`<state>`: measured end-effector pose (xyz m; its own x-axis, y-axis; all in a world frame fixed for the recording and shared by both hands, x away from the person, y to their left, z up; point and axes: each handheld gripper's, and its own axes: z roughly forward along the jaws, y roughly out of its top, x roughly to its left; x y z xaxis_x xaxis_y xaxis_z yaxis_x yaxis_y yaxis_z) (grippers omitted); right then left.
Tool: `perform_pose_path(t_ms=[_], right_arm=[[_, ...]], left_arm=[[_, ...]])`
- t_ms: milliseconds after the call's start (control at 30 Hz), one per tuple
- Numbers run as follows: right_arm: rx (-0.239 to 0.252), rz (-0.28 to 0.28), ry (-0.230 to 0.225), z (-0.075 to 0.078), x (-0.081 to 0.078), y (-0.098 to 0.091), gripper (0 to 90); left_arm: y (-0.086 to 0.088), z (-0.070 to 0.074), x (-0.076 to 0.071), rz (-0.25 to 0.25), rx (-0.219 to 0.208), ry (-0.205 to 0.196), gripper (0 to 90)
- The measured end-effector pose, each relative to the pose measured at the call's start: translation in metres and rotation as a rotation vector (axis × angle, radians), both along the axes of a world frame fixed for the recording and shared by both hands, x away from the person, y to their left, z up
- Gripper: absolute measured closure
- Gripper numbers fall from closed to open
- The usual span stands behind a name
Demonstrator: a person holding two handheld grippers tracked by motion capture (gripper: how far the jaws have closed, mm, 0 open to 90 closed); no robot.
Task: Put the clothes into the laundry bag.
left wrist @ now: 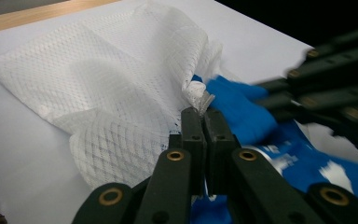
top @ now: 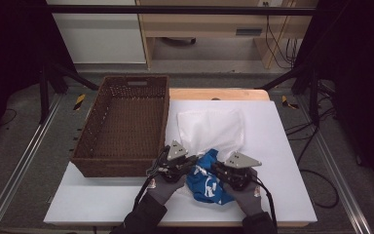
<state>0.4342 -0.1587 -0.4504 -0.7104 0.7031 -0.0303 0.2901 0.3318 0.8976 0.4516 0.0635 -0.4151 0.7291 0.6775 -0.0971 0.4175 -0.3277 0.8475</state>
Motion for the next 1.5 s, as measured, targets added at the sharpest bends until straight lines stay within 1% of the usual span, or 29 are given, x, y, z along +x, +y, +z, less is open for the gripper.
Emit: perform_pose_path(t_ms=[67,133,167,233,300,367,400,433,500,567,633,700,733,800,833,867,900,933,1000,1067,1100,1167,1200,1233,1267,1300,1367,1433,1500], right_arm=[[-0.001,0.034,-0.006,0.0,-0.009,0.005,84.3],[-0.027,0.049,0.008,-0.004,-0.009,0.013,84.2],[-0.04,0.04,0.015,-0.007,-0.006,0.016,84.1],[-0.044,0.01,0.045,-0.013,0.005,0.021,83.7],[-0.054,-0.049,0.068,-0.018,0.017,0.023,82.9],[-0.071,-0.12,0.07,-0.022,0.026,0.022,80.9],[-0.071,-0.12,0.07,-0.022,0.026,0.022,80.9],[-0.079,-0.187,0.076,-0.025,0.031,0.019,74.9],[-0.082,-0.206,0.083,-0.025,0.031,0.016,69.8],[-0.077,-0.189,0.075,-0.02,0.026,0.01,66.3],[-0.026,-0.166,0.063,-0.012,0.016,0.001,62.7],[0.016,-0.164,0.047,-0.003,0.006,-0.011,60.1],[0.036,-0.157,0.051,0.001,0.001,-0.017,58.7],[0.069,-0.135,0.049,0.006,-0.006,-0.024,55.3],[0.077,-0.122,0.048,0.007,-0.01,-0.025,52.9],[0.086,-0.1,0.056,0.006,-0.012,-0.023,49.2],[0.087,-0.079,0.078,0.004,-0.012,-0.019,44.6],[0.08,-0.062,0.104,0.0,-0.012,-0.014,42.3],[0.052,-0.036,0.141,-0.01,-0.009,-0.002,40.1],[-0.001,-0.044,0.169,-0.021,-0.006,0.007,41.9],[-0.014,-0.046,0.189,-0.025,-0.004,0.01,48.2],[-0.022,-0.05,0.231,-0.032,0.0,0.014,62.1],[-0.023,-0.044,0.234,-0.033,0.001,0.016,70.0],[-0.014,-0.032,0.248,-0.033,0.002,0.018,77.8],[-0.014,-0.032,0.248,-0.033,0.002,0.018,77.8],[-0.035,-0.033,0.246,-0.031,0.002,0.022,82.0],[-0.03,-0.049,0.221,-0.026,0.003,0.024,83.2],[0.0,-0.086,0.182,-0.019,0.007,0.023,83.3],[0.006,-0.147,0.137,-0.015,0.013,0.024,83.2]], left_arm=[[-0.002,0.003,-0.001,-0.002,0.001,-0.006,88.6],[-0.005,0.006,-0.002,-0.006,-0.001,-0.02,88.5],[-0.006,0.008,-0.003,-0.01,-0.012,-0.027,88.6],[-0.007,0.01,-0.007,-0.027,-0.016,-0.048,88.6],[-0.008,0.011,-0.01,-0.042,-0.012,-0.058,88.6],[-0.008,0.01,-0.012,-0.05,-0.01,-0.056,88.6],[-0.008,0.01,-0.012,-0.05,-0.01,-0.056,88.6],[-0.006,0.006,-0.014,-0.052,-0.003,-0.05,88.6],[-0.004,0.0,-0.014,-0.049,0.002,-0.038,88.5],[-0.001,-0.005,-0.012,-0.04,0.003,-0.025,88.4],[0.001,-0.009,-0.011,-0.035,-0.002,-0.012,88.4],[0.002,-0.011,-0.01,-0.032,-0.002,-0.007,88.3],[0.002,-0.011,-0.01,-0.033,-0.002,-0.005,88.3],[0.0,-0.012,-0.009,-0.031,0.002,-0.007,88.3],[0.0,-0.012,-0.009,-0.031,0.003,-0.008,88.4],[-0.001,-0.012,-0.009,-0.028,0.006,-0.012,88.4],[-0.002,-0.012,-0.008,-0.025,0.007,-0.012,88.4],[-0.002,-0.011,-0.007,-0.022,0.003,-0.01,88.4],[-0.003,-0.01,-0.007,-0.018,0.004,-0.013,88.4],[-0.003,-0.01,-0.006,-0.015,-0.002,-0.012,88.4],[-0.002,-0.01,-0.006,-0.014,-0.004,-0.012,88.4],[-0.003,-0.01,-0.006,-0.015,-0.003,-0.011,88.4],[-0.003,-0.009,-0.006,-0.015,-0.004,-0.012,88.4],[-0.003,-0.009,-0.006,-0.017,-0.003,-0.013,88.5],[-0.003,-0.009,-0.006,-0.017,-0.003,-0.013,88.5],[-0.003,-0.008,-0.007,-0.019,-0.007,-0.013,88.5],[-0.003,-0.007,-0.008,-0.023,-0.01,-0.017,88.5],[-0.003,-0.006,-0.01,-0.026,-0.013,-0.021,88.5],[-0.002,-0.004,-0.012,-0.033,-0.017,-0.025,88.6]])
